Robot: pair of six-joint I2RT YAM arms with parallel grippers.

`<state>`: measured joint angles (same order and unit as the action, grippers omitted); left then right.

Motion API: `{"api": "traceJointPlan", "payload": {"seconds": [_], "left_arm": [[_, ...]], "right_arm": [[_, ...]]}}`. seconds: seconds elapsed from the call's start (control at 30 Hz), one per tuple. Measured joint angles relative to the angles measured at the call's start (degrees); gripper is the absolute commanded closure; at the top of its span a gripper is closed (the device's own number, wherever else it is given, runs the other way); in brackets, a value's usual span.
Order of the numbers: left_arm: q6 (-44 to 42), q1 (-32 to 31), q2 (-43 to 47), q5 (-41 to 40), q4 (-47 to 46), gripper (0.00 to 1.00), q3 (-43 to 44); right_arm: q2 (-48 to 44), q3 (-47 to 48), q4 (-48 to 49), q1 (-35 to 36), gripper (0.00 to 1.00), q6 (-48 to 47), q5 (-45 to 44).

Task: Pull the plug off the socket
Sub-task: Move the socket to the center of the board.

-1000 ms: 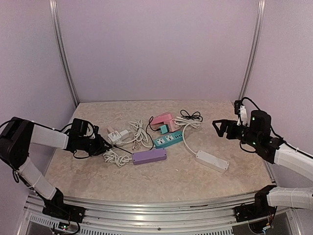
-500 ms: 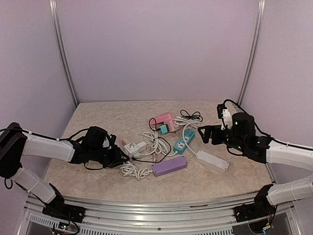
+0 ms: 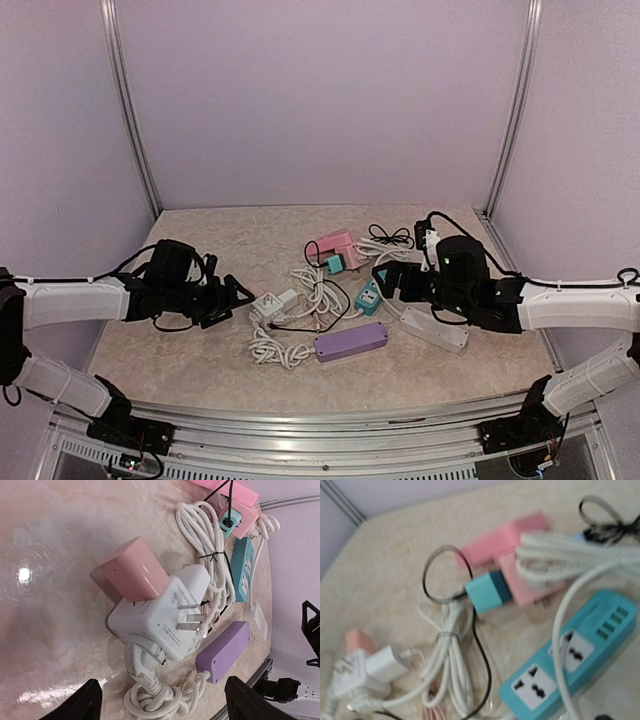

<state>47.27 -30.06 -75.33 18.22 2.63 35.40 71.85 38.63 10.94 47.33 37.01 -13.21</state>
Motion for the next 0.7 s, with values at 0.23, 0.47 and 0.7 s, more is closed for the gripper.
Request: {"api": "traceJointPlan", "payload": {"seconds": [0.23,0.47,0.7], "left_arm": [[-5.3,5.4,-1.0,4.3,-0.8,0.19,2.0],[-8.3,4.9,-8.9,8.9,-4.7,0.25,6.8],[-10.0,2.8,-14.7,10.3,-7.0,0.25,9.5]], "right_arm": [[6.5,3.9,0.2,0.7,0.03,1.4,1.9],[6.9,5.4,1.4,0.7,0.03,1.6,2.1],[6.4,5.4,1.0,0.9,0.04,1.5,1.8]]}}
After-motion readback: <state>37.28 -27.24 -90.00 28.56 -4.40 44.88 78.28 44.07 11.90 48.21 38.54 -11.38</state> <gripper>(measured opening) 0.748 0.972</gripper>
